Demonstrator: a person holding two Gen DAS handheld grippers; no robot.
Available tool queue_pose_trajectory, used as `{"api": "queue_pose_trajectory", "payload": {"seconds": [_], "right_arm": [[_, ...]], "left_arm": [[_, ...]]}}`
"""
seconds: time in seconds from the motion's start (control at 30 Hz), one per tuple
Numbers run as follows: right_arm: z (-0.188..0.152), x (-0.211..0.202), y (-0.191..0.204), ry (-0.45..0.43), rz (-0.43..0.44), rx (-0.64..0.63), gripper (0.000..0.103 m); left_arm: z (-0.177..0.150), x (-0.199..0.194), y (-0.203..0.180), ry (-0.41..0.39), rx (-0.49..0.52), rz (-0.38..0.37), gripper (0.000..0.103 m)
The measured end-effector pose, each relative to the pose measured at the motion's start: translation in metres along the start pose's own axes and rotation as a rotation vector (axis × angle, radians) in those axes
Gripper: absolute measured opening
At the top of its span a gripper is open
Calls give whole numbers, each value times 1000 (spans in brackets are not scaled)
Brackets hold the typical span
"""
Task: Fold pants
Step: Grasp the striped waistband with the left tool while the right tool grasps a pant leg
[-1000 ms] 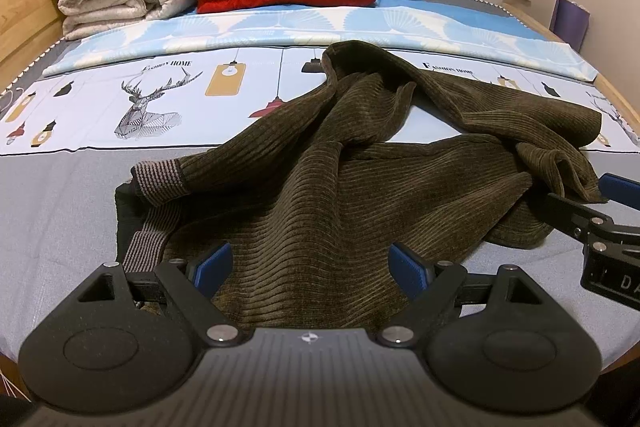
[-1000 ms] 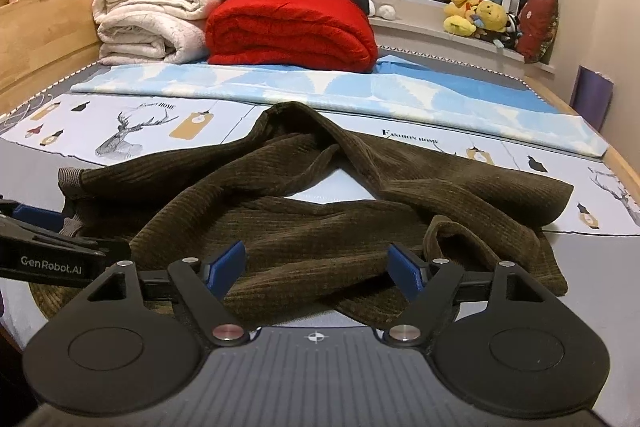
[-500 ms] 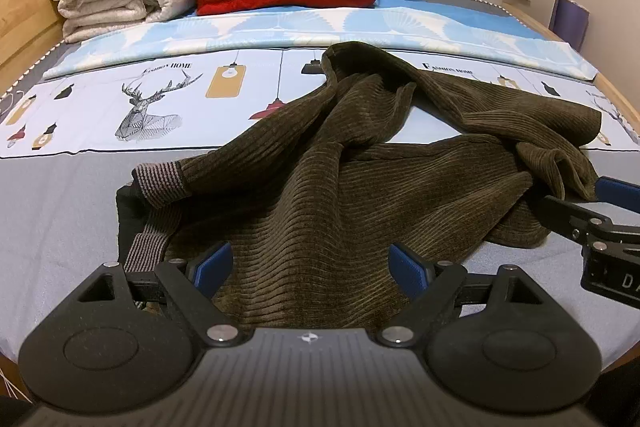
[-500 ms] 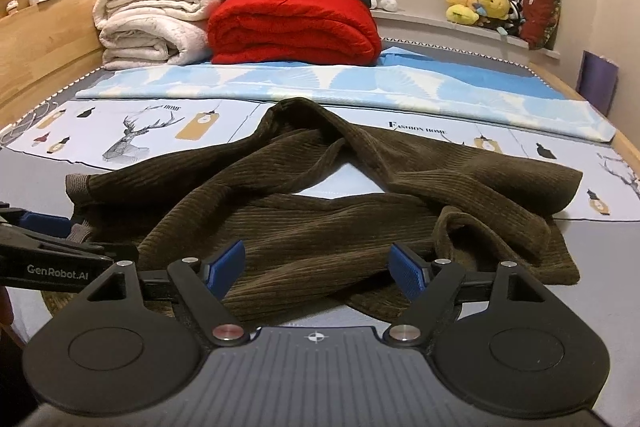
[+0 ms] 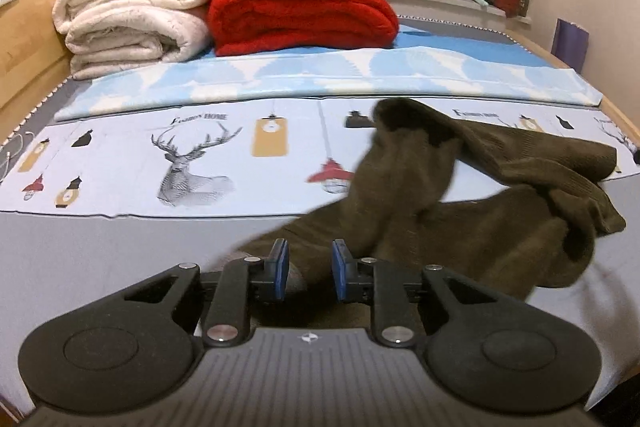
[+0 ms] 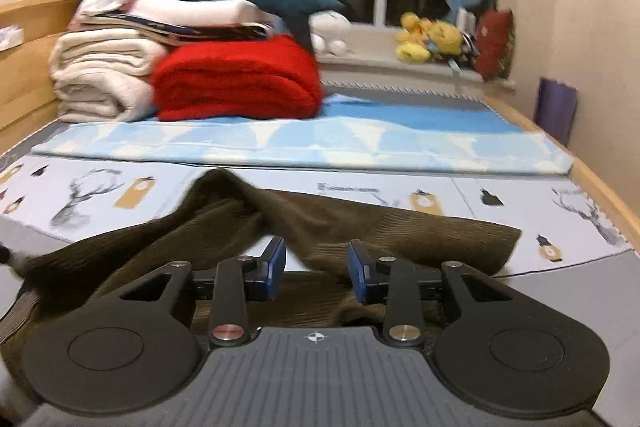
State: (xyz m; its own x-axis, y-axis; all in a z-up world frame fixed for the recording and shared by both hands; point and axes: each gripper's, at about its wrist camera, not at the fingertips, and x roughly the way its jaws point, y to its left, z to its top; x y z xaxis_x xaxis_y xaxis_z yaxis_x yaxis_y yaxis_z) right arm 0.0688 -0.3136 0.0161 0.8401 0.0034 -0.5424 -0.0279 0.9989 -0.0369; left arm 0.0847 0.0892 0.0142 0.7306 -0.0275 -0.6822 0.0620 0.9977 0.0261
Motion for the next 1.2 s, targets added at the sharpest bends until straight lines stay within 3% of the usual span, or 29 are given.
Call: {"api": "queue_pose_trajectory", "payload": {"seconds": [0.07, 0.1, 0.17, 0.2, 0.23, 0.27, 0.3, 0.37, 0.47, 0.5, 0.53, 0.57, 0.6, 0.67, 0.77, 0.8, 0.83, 0.87, 0.93, 1.0, 1.07, 1.13, 1.2], "right_arm": [[-6, 22, -20, 78, -13, 20, 52], [-12, 29, -29, 96, -30, 34, 53], [-31, 52, -46, 208, -47, 98, 55], [-38, 68, -48, 321, -29, 120, 55], [-43, 76, -46, 381, -13, 129, 55], [-46, 80, -44, 387, 12, 143, 55], [-47, 82, -40, 390, 13, 128, 56], [-52, 91, -23, 414, 47, 75, 59], [-57, 116, 0, 484, 113, 3, 64], [-60, 120, 8, 507, 92, -42, 64], [-62, 123, 12, 525, 61, -82, 64], [-64, 127, 17, 544, 36, -108, 64], [-64, 130, 15, 552, 20, -120, 64], [-65, 133, 15, 563, -17, -144, 61], [-64, 136, 13, 546, -16, -131, 57], [-63, 136, 12, 545, -8, -118, 48], [-63, 137, 7, 537, 6, -99, 31], [-62, 137, 5, 525, 13, -82, 20], [-58, 128, -1, 474, 26, -42, 16], [-55, 121, -13, 432, 45, 23, 15], [-54, 112, -30, 412, 43, 90, 14], [-58, 106, -46, 420, 18, 120, 13], [-64, 102, -61, 443, -2, 145, 12]], "left_arm": [[-1, 11, 27, 2, -18, -29, 27], [-7, 18, 37, 11, -30, -39, 29], [-20, 41, 51, 130, -49, -46, 36], [-21, 47, 52, 173, -42, -46, 42], [-21, 48, 49, 166, -22, -51, 57], [-19, 47, 44, 139, 6, -53, 63], [-17, 46, 37, 114, 41, -55, 77], [-16, 51, 19, 108, 117, -74, 82], [-14, 65, -8, 99, 236, -12, 83], [-13, 71, -14, 93, 271, 35, 77], [-11, 82, -18, 104, 307, 88, 62], [-10, 93, -21, 120, 318, 118, 57], [-8, 102, -18, 132, 308, 141, 49], [6, 112, -8, 119, 240, 181, 47], [26, 113, 10, 18, 143, 230, 44], [33, 110, 18, -33, 106, 264, 40], [42, 110, 24, -72, 78, 293, 38], [48, 109, 33, -110, 31, 317, 38], [56, 112, 50, -140, -68, 352, 38], [58, 121, 60, -106, -125, 351, 40], [57, 135, 63, 1, -138, 314, 48], [56, 130, 63, -5, -124, 335, 62], [55, 120, 67, -16, -157, 327, 69]]}}
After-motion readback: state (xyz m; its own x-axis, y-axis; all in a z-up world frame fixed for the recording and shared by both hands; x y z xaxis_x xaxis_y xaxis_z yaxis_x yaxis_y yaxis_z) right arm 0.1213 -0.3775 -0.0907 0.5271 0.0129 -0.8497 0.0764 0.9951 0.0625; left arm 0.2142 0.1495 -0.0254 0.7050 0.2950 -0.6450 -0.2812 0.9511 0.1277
